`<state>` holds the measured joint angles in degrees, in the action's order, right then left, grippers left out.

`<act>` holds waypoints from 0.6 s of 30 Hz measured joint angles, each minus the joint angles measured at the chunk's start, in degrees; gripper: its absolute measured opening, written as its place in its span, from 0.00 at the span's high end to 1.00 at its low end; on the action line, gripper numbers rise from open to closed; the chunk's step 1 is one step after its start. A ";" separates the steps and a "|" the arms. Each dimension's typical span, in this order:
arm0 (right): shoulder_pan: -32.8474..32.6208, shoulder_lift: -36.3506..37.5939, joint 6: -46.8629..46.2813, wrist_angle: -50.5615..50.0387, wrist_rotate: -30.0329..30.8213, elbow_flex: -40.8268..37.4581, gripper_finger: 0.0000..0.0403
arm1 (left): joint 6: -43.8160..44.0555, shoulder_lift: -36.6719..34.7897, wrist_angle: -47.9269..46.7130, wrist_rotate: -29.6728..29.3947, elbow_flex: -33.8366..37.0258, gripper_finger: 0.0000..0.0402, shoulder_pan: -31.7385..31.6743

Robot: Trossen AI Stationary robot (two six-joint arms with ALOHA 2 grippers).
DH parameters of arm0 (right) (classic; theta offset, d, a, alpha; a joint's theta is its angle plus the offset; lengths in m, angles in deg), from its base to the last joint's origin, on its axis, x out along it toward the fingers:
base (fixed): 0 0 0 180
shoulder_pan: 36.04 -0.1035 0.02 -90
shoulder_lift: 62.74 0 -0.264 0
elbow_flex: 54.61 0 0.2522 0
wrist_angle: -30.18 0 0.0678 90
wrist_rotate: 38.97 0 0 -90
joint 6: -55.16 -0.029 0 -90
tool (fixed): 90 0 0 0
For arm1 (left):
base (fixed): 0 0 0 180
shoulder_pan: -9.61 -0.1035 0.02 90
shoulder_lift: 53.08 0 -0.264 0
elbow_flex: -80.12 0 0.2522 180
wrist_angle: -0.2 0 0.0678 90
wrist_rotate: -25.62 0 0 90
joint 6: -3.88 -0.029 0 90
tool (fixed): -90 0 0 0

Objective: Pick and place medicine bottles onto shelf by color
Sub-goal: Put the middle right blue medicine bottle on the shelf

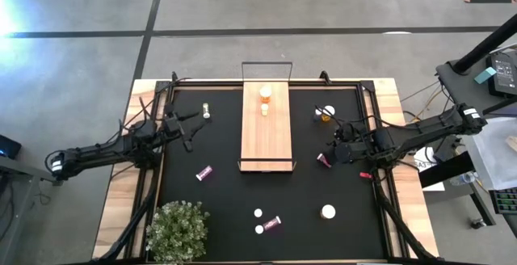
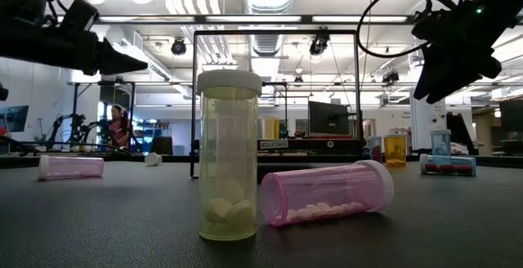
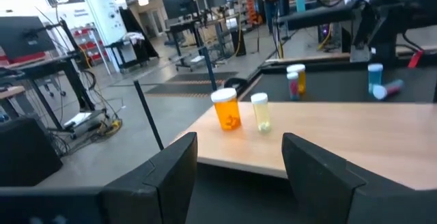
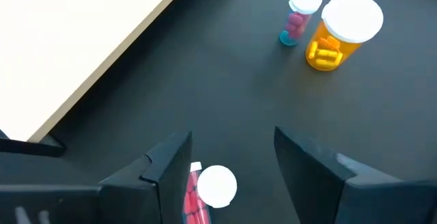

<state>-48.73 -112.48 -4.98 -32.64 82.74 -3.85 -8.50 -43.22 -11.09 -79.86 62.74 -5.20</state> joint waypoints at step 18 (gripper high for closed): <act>-0.01 0.04 -10.19 -0.29 -7.48 0.00 0.51 | -0.02 -8.33 2.06 0.21 3.13 0.51 0.00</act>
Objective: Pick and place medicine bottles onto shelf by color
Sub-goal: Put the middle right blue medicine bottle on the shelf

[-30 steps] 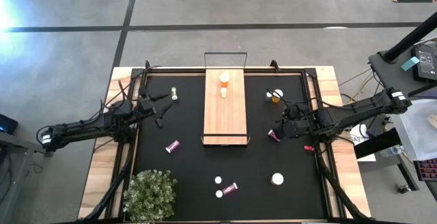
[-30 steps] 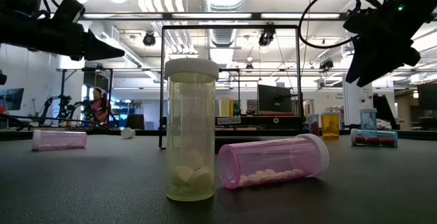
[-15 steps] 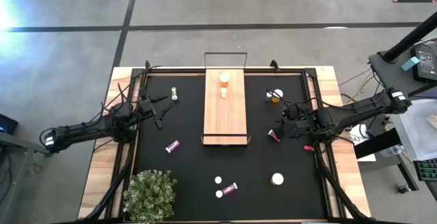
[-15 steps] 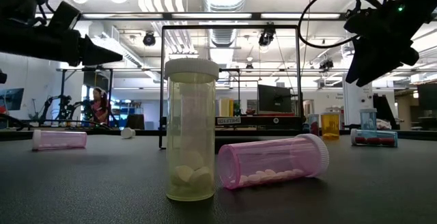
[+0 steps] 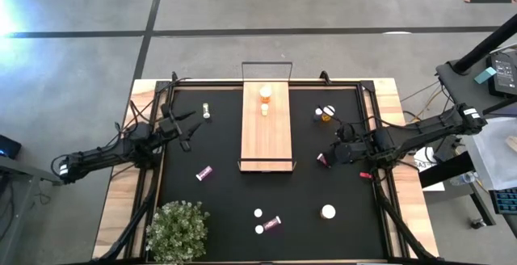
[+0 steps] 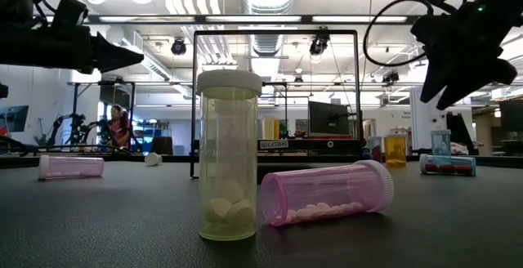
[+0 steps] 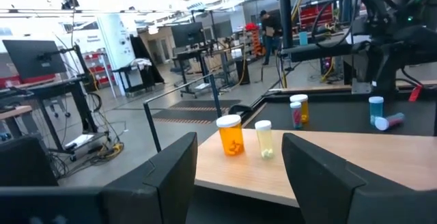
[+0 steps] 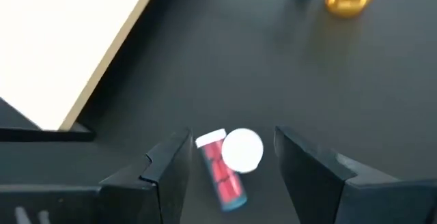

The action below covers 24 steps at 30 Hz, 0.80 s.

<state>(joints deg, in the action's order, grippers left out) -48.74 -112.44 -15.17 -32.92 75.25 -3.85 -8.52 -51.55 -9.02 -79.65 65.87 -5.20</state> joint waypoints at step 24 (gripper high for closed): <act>7.91 -1.81 -0.99 -2.62 -5.64 -0.02 0.51 | 0.00 5.05 0.11 0.00 0.05 0.51 0.00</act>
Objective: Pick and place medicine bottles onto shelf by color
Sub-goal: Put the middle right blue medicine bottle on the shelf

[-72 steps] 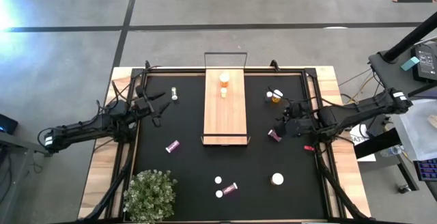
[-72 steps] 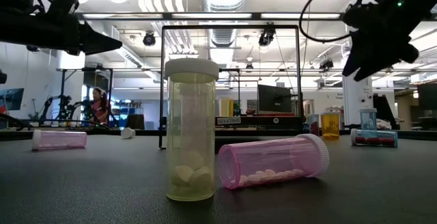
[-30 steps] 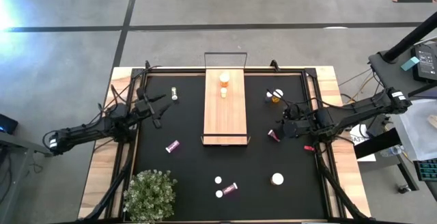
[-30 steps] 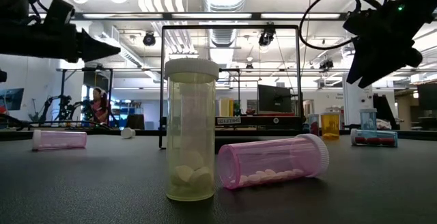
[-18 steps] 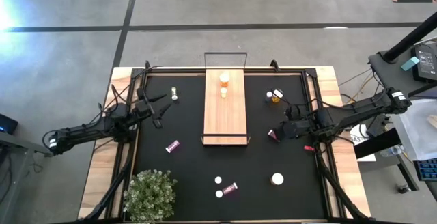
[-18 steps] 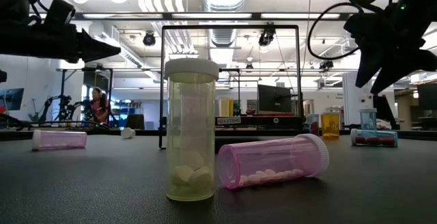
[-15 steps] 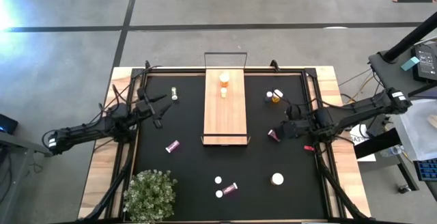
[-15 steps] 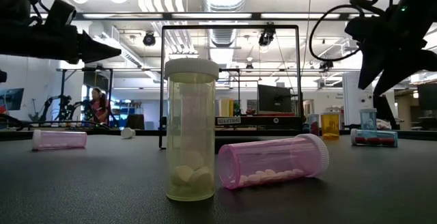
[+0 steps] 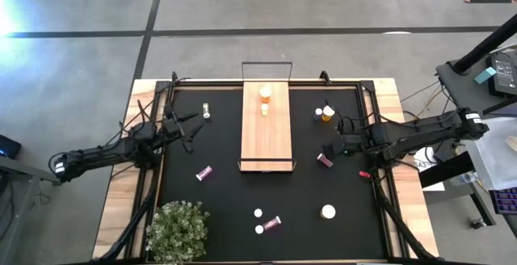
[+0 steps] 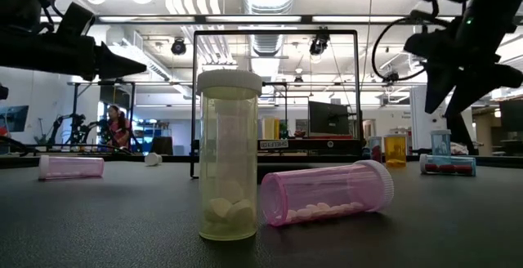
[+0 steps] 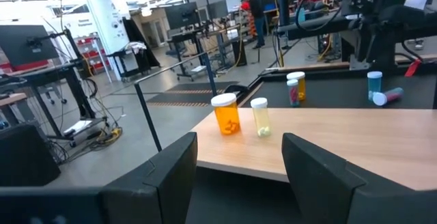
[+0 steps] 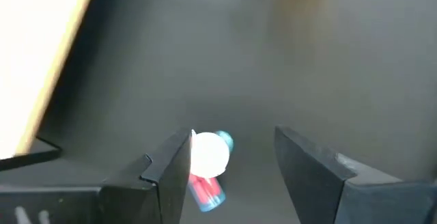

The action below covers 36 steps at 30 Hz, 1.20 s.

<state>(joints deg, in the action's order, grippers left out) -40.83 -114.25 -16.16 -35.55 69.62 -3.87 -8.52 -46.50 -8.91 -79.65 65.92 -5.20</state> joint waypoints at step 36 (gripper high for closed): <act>1.93 -28.15 -19.17 -20.47 -2.88 25.03 0.49 | 0.02 3.41 0.00 0.02 0.08 0.51 0.00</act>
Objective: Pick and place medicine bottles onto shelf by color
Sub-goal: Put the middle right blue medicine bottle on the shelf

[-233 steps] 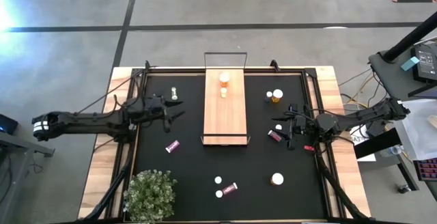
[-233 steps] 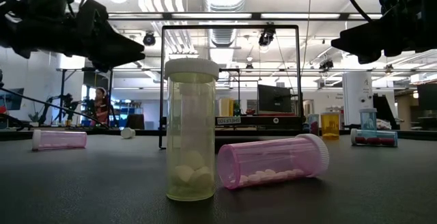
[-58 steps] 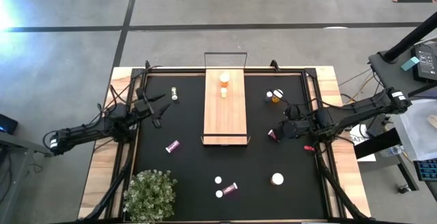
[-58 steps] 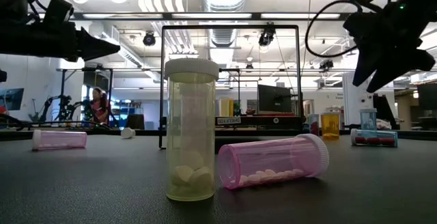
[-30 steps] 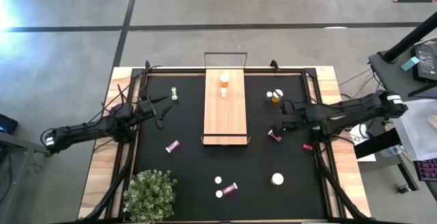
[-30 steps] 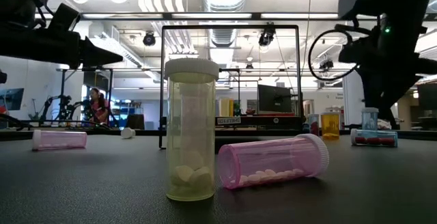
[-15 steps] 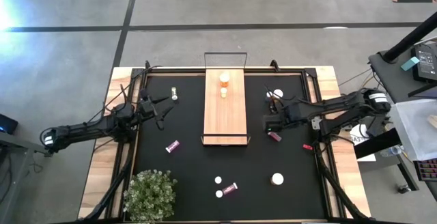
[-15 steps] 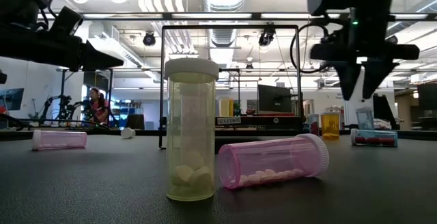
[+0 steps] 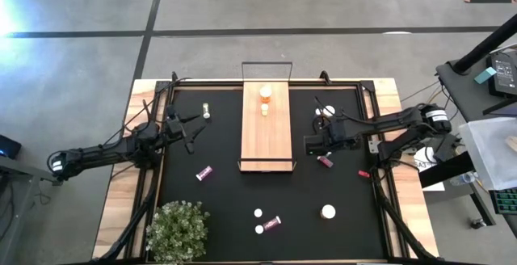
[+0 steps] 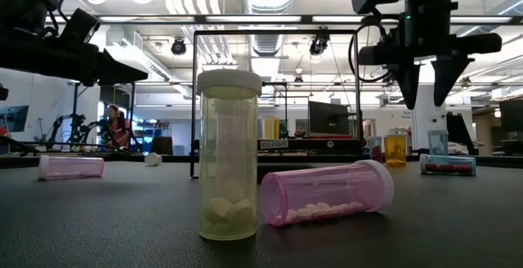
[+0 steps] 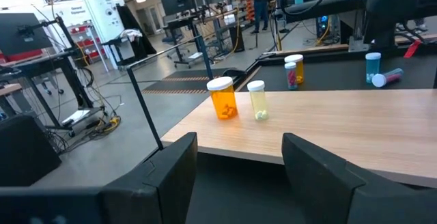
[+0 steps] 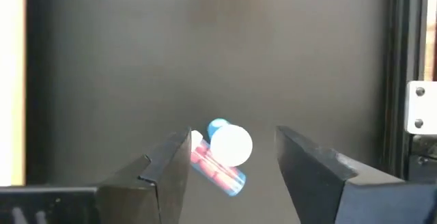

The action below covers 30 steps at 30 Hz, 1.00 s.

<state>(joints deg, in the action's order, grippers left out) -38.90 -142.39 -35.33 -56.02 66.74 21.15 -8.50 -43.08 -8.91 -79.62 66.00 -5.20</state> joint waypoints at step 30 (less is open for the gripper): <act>-0.66 -0.93 -1.88 10.24 -4.16 -8.11 0.12 | 0.00 0.09 -0.01 0.00 0.00 0.51 0.00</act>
<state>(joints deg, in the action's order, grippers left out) -39.55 -143.33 -37.21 -45.78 62.58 13.04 -8.50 -43.00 -8.92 -79.62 66.00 -5.20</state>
